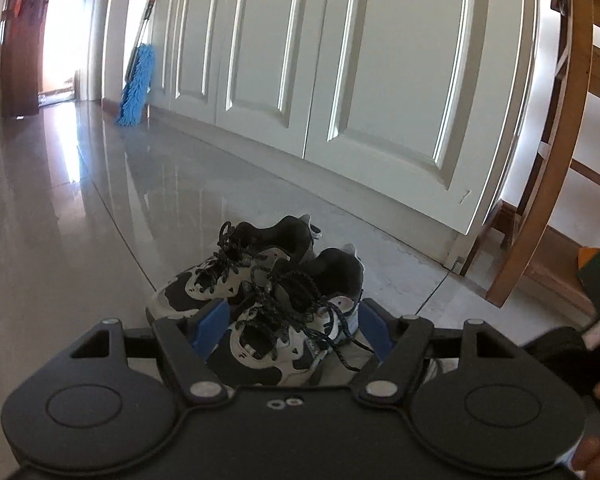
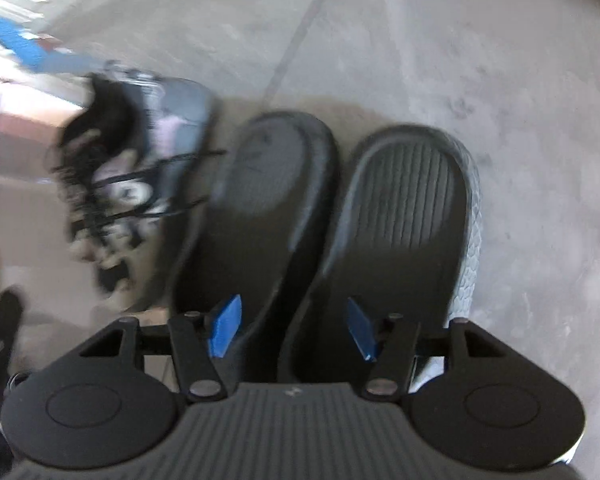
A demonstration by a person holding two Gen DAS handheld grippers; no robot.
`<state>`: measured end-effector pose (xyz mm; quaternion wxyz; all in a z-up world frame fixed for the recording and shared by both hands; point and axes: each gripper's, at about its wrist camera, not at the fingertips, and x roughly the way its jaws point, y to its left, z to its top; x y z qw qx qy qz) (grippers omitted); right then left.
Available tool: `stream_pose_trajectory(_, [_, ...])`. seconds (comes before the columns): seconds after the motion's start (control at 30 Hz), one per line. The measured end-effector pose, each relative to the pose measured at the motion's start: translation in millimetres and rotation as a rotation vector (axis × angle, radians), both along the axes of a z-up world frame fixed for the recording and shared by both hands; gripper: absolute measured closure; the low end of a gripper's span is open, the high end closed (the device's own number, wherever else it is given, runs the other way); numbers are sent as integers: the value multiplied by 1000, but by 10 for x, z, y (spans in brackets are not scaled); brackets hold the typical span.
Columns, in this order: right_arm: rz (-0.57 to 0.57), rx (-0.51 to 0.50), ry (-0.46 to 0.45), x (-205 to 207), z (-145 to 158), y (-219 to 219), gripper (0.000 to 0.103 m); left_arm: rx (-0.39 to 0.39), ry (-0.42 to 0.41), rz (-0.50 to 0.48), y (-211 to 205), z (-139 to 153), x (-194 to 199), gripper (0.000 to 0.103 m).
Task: Organize scattered shoes
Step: 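Move the right gripper to the black textured slides and grasp both, then carry the black slides with the right gripper up to the shelf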
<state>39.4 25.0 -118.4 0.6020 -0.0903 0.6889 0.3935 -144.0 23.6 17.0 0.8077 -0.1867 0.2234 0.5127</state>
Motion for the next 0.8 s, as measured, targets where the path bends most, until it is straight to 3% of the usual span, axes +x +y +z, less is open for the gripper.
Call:
stream_pose_trajectory(0.17, [69, -91, -14, -216, -112, 203, 41, -34, -11, 3, 132, -134, 26, 32])
stream_pose_trajectory(0.23, [163, -112, -40, -263, -100, 275, 51, -47, -16, 4, 143, -151, 21, 31])
stream_pose_trajectory(0.3, [298, -117, -68, -246, -96, 294, 73, -55, -18, 2, 149, -164, 25, 31])
stream_pose_trajectory(0.5, [443, -194, -150, 84, -72, -68, 75, -71, -31, -40, 128, -224, 173, 31])
stream_pose_trajectory(0.63, [462, -284, -223, 428, -70, -480, 75, -87, -33, -117, 30, -226, 374, 31])
stream_pose_trajectory(0.73, [425, -323, -207, 616, -108, -696, 71, -91, -24, -205, -128, -257, 573, 31])
stream_pose_trajectory(0.8, [374, -355, -153, 738, -232, -856, 62, -91, -12, -261, -241, -258, 705, 31])
